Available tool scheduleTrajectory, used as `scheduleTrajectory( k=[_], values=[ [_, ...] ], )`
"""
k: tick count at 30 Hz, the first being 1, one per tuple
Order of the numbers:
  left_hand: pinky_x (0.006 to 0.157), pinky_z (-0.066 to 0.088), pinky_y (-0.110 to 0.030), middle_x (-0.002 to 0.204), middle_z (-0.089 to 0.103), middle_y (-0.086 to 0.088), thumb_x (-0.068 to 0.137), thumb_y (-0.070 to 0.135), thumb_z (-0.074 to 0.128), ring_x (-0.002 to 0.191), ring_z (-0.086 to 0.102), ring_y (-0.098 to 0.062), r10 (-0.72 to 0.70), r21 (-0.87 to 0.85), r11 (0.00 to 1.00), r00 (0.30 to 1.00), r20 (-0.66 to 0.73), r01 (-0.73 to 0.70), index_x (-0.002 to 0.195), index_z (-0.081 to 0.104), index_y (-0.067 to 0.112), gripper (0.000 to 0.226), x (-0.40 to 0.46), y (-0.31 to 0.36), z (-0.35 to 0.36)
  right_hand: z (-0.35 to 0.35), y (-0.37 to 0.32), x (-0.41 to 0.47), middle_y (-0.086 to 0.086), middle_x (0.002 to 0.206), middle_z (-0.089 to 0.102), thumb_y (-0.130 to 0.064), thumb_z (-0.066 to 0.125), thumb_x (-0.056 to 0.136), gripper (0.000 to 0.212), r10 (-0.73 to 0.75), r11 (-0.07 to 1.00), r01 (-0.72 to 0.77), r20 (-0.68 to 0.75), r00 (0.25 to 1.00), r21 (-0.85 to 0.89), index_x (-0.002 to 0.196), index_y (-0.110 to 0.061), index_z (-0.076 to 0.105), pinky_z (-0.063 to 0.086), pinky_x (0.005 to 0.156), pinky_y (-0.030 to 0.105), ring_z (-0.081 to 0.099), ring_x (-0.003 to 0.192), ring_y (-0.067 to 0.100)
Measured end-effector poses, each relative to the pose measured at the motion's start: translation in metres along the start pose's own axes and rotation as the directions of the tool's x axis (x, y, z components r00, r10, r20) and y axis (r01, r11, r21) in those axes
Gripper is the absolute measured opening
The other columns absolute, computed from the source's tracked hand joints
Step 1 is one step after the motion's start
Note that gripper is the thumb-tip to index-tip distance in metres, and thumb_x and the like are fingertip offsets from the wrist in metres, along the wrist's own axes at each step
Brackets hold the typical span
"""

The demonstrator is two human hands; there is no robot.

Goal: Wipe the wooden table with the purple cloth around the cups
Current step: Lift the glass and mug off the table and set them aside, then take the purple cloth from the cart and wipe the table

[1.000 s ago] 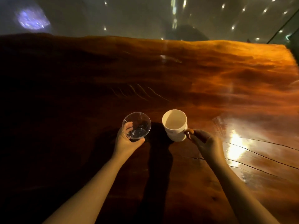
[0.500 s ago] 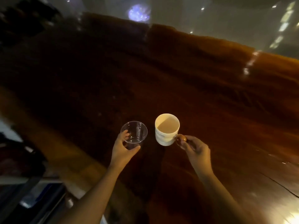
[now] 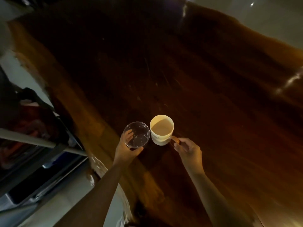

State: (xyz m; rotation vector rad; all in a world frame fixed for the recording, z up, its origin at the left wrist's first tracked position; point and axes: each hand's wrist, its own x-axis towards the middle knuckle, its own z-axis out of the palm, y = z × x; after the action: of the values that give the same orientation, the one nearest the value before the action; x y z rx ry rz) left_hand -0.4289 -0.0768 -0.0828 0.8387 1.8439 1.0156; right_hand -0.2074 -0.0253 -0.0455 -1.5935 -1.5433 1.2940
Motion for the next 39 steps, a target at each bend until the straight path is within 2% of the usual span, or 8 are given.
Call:
scheduleTrajectory(
  k=[12,16,20,23,27,32,35,39],
  values=[
    [0.099,0.042,-0.037,0.135,0.042,0.009,0.063,0.008,0.077,0.125,0.036,-0.008,-0.005,-0.073,0.997,1.0,0.016,0.006,0.135,0.026,0.043,0.094,-0.022,0.001,-0.002,-0.001,-0.011,-0.015,0.006,0.124,0.061,-0.004,0.063,0.083,0.037,0.122,0.993,-0.122,0.027,0.992,0.003,0.119,-0.01,0.057,0.046,0.098,0.04,0.055,0.116,0.018],
    [0.101,0.041,-0.05,0.145,0.036,-0.003,0.065,0.011,0.078,0.131,0.035,-0.019,-0.026,-0.08,0.996,0.999,-0.02,0.024,0.14,0.021,0.033,0.097,-0.038,0.006,-0.019,-0.006,-0.042,-0.023,0.005,0.126,0.059,-0.005,0.067,0.079,0.046,0.16,0.963,-0.133,-0.099,0.982,0.236,0.122,-0.014,0.054,0.048,0.096,0.041,0.056,0.113,0.016],
    [0.099,0.042,-0.039,0.146,0.033,0.001,0.069,0.015,0.077,0.129,0.035,-0.012,0.07,-0.03,0.997,0.979,-0.194,-0.077,0.14,0.021,0.033,0.092,-0.055,0.028,-0.064,0.02,-0.112,-0.025,-0.013,0.11,0.061,-0.014,0.071,0.077,0.04,-0.029,0.928,0.023,0.01,1.0,0.372,0.112,-0.028,0.059,0.054,0.075,0.026,0.064,0.096,0.006],
    [0.094,0.038,-0.026,0.139,0.039,0.007,0.076,0.015,0.07,0.125,0.039,-0.006,0.128,-0.033,0.989,0.946,-0.299,-0.145,0.137,0.025,0.037,0.078,-0.061,0.054,-0.116,0.065,-0.166,-0.027,-0.012,0.109,0.063,-0.026,0.07,0.079,0.033,-0.193,0.931,0.142,0.123,0.974,0.337,0.11,-0.032,0.06,0.053,0.076,0.02,0.063,0.098,0.003],
    [0.091,0.036,-0.017,0.126,0.048,0.013,0.082,0.022,0.062,0.116,0.044,0.002,0.317,0.193,0.947,0.841,-0.439,-0.256,0.134,0.032,0.035,0.061,-0.075,0.085,-0.215,0.148,-0.238,-0.036,-0.014,0.112,0.056,-0.031,0.065,0.084,0.027,-0.44,0.896,0.395,0.286,0.851,0.204,0.107,-0.04,0.056,0.043,0.063,0.0,0.055,0.101,-0.001],
    [0.093,0.039,-0.029,0.117,0.059,-0.003,0.081,0.017,0.063,0.11,0.054,-0.02,0.513,0.526,0.827,0.651,-0.56,-0.199,0.119,0.054,0.017,0.039,-0.089,0.093,-0.352,0.26,-0.318,-0.048,0.005,0.131,0.054,-0.025,0.063,0.086,0.041,-0.716,0.605,0.796,0.429,0.551,-0.013,0.125,-0.017,0.053,0.037,0.098,0.028,0.047,0.122,0.019],
    [0.1,0.033,-0.038,0.131,0.05,-0.009,0.084,0.026,0.059,0.123,0.04,-0.025,0.416,0.587,0.81,0.713,-0.565,-0.007,0.125,0.047,0.02,0.044,-0.08,0.07,-0.411,0.327,-0.343,-0.051,0.006,0.143,0.043,-0.027,0.062,0.086,0.049,-0.725,0.458,0.885,0.542,0.425,-0.083,0.132,-0.019,0.046,0.032,0.102,0.032,0.036,0.132,0.022],
    [0.11,0.018,-0.058,0.156,0.004,-0.009,0.088,0.036,0.052,0.142,-0.004,-0.026,0.1,0.593,0.768,0.869,-0.486,0.243,0.143,0.012,0.033,0.068,-0.055,0.034,-0.446,0.402,-0.347,-0.039,0.006,0.154,0.024,-0.033,0.055,0.09,0.055,-0.545,0.333,0.914,0.745,0.385,-0.229,0.14,-0.023,0.033,0.027,0.111,0.046,0.016,0.141,0.024]
  ],
)
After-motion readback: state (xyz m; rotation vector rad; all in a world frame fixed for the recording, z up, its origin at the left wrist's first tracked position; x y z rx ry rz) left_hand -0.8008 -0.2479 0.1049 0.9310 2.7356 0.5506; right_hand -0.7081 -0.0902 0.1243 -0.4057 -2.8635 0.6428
